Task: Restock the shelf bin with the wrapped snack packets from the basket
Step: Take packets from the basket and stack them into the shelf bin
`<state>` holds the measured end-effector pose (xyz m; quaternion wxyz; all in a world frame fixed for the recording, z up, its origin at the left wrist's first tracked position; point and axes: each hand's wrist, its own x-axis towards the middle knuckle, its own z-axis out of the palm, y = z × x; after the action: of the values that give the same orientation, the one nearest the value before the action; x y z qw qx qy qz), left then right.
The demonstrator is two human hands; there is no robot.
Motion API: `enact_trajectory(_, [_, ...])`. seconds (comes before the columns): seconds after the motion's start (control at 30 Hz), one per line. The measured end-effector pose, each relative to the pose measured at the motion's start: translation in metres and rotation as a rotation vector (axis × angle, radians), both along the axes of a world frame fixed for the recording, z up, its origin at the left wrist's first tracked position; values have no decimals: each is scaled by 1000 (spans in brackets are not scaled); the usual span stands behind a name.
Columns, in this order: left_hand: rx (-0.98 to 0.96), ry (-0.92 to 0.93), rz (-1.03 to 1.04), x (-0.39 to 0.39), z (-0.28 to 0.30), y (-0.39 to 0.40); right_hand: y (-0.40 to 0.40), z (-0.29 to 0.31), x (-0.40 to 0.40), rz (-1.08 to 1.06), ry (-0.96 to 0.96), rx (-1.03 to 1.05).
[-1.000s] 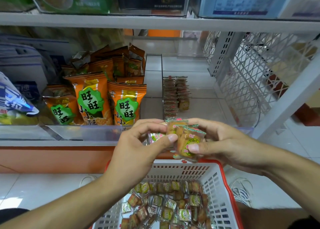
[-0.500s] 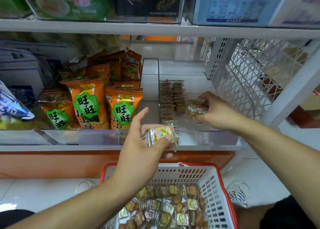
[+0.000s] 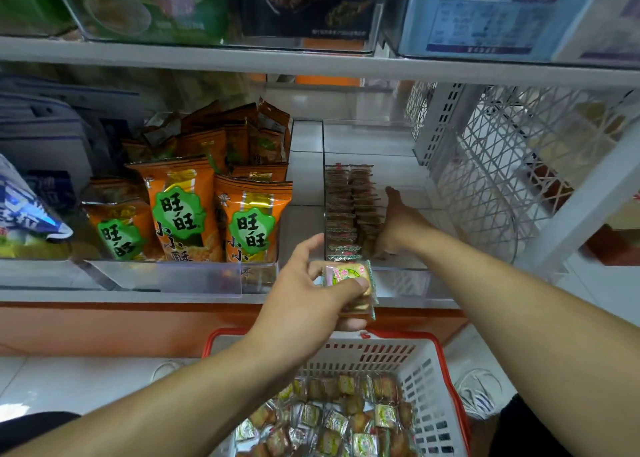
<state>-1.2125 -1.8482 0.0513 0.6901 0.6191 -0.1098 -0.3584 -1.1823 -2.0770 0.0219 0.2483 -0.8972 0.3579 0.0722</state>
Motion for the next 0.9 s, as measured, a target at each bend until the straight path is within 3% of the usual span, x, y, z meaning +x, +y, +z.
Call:
enact_trajectory(0.2, [-5, 20, -5, 2, 1, 2, 1, -5, 2, 20, -174, 16])
enact_trajectory(0.47, [-57, -12, 43, -1, 7, 11, 5, 21, -12, 73, -52, -70])
enact_trajectory(0.57, [-68, -79, 84, -2, 9, 16, 18, 47, -30, 138, -296, -172])
enact_trajectory(0.63, [-68, -145, 106, -1, 10, 19, 36, 64, -49, 164, -499, 110])
enact_trajectory(0.7, [-88, -170, 108, 1, 12, 22, 57, 75, -73, 233, -540, 549])
enact_trajectory(0.73, [-97, -178, 102, 2, 13, 24, 65, 78, -83, 283, -523, 658])
enact_trajectory(0.83, [-115, -218, 83, 3, 13, 27, 77, 79, -102, 348, -495, 731])
enact_trajectory(0.9, [-130, -232, 72, 2, 12, 28, 77, 76, -106, 257, -497, 872])
